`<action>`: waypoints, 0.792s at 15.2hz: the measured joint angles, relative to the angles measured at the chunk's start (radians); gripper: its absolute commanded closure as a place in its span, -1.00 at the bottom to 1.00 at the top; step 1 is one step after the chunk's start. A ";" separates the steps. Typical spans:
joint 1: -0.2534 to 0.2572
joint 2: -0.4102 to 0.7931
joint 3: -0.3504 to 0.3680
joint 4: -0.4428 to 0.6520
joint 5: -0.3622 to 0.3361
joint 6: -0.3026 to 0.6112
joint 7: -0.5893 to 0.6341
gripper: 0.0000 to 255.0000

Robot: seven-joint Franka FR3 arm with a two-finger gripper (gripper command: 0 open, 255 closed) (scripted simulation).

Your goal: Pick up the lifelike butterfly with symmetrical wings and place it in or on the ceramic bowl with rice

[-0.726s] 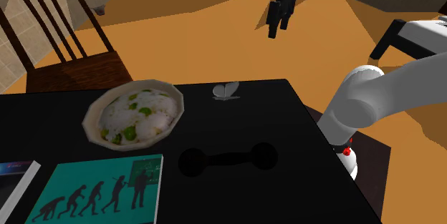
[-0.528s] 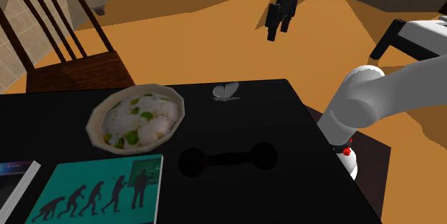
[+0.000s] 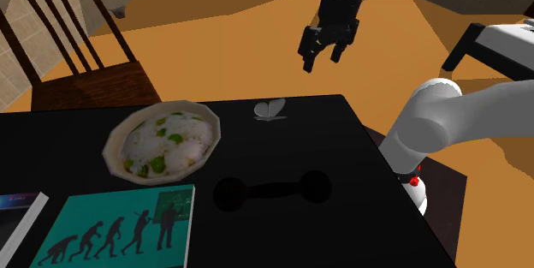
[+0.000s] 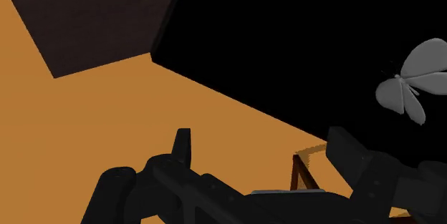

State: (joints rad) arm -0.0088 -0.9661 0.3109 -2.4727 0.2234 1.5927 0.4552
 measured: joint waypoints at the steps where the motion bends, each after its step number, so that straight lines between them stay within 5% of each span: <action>1: -0.004 -0.014 0.035 -0.008 0.022 0.012 0.054 -1.00; 8: -0.077 -0.001 0.322 0.026 0.158 0.127 0.444 -1.00; 12: -0.166 0.036 0.500 0.098 0.207 0.183 0.667 -1.00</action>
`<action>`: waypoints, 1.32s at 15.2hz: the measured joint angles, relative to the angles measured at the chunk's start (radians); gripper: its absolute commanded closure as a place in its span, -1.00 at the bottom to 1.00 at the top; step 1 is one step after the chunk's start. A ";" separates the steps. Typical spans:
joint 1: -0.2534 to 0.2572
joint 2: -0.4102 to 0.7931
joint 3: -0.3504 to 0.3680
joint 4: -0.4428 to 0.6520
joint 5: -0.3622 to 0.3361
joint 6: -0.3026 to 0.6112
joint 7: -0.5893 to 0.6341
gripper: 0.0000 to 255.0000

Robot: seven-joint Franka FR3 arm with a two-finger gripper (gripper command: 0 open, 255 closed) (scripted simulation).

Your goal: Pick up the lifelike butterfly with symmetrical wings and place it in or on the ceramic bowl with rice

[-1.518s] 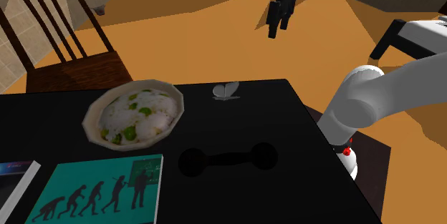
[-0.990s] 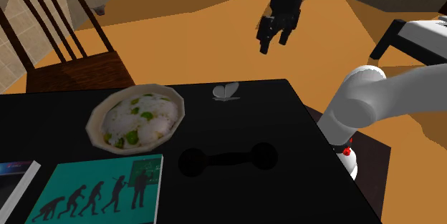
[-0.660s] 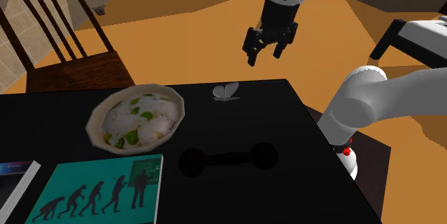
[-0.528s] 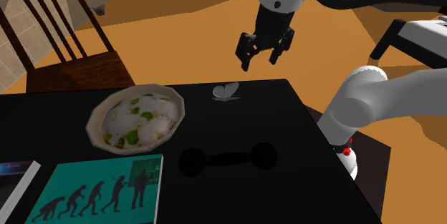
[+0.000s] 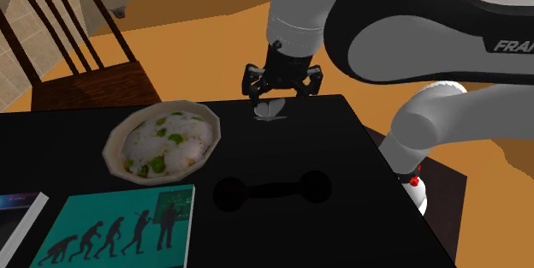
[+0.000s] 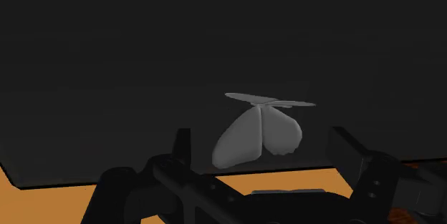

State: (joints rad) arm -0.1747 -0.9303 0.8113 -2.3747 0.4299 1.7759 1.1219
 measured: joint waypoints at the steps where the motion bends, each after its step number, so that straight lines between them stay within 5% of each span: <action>1: -0.018 0.006 0.024 0.012 0.004 0.007 0.031 -1.00; 15: -0.052 0.035 0.107 -0.049 0.040 0.121 0.058 -1.00; 16: -0.052 0.035 0.107 -0.049 0.040 0.121 0.058 1.00; 20: -0.051 0.035 0.107 -0.048 0.040 0.122 0.058 1.00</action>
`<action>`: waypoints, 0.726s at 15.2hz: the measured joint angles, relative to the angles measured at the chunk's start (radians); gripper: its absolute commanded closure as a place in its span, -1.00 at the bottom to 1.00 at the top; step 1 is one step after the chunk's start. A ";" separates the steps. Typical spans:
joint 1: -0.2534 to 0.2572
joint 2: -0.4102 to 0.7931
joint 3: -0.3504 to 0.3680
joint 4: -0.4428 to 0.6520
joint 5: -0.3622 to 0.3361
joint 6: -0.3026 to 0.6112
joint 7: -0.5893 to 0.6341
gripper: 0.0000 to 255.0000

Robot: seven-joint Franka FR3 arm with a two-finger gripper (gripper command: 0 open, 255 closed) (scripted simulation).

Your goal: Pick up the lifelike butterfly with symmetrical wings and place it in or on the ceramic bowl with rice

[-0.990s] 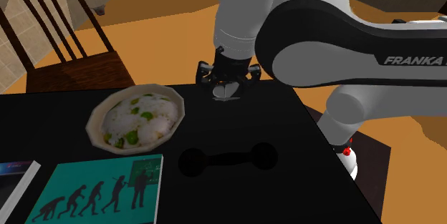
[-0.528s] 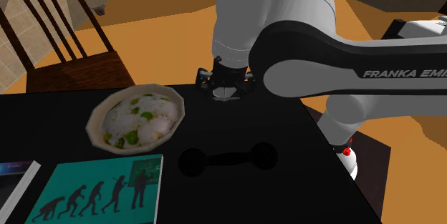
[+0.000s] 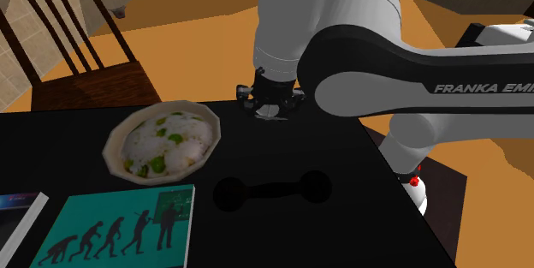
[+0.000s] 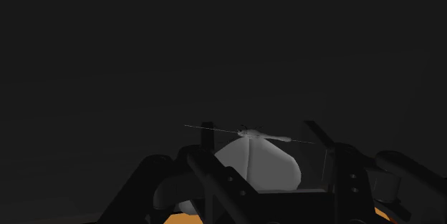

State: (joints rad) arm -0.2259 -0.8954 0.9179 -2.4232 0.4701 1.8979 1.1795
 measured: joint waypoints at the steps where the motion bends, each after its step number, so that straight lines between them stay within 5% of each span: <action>1: 0.000 0.000 0.000 0.000 0.000 0.000 0.000 1.00; 11: -0.005 0.000 -0.028 0.045 -0.021 -0.049 -0.001 1.00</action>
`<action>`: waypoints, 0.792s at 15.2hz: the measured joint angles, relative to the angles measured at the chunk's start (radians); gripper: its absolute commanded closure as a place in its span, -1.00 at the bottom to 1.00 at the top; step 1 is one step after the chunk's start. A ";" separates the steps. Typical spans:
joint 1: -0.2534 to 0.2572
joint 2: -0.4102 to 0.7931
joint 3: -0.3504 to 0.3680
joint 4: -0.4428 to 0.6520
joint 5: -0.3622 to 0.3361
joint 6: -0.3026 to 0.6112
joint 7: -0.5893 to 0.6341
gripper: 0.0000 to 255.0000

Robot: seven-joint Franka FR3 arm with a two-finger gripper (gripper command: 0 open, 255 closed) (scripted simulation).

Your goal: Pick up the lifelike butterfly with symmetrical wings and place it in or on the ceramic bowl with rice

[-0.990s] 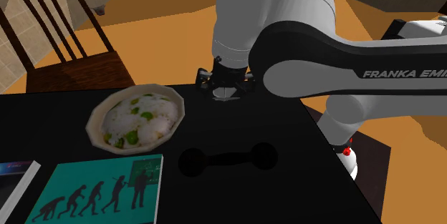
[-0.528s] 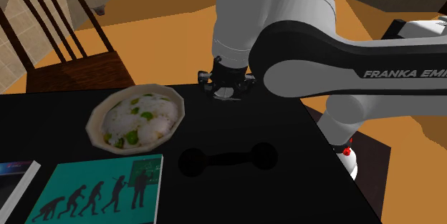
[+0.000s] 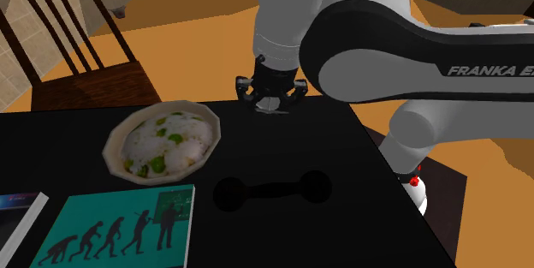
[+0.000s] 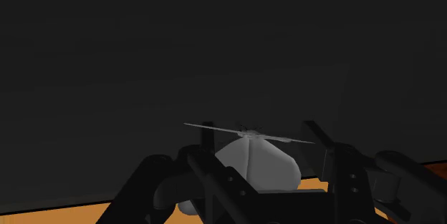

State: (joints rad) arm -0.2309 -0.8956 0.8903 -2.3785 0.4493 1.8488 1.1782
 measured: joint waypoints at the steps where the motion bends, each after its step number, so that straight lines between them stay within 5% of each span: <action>1: 0.000 0.000 -0.006 0.011 -0.004 -0.012 0.001 1.00; 12: -0.022 0.018 -0.072 0.149 -0.058 -0.139 -0.007 1.00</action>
State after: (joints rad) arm -0.2532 -0.8779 0.8181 -2.2296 0.3914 1.7100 1.1713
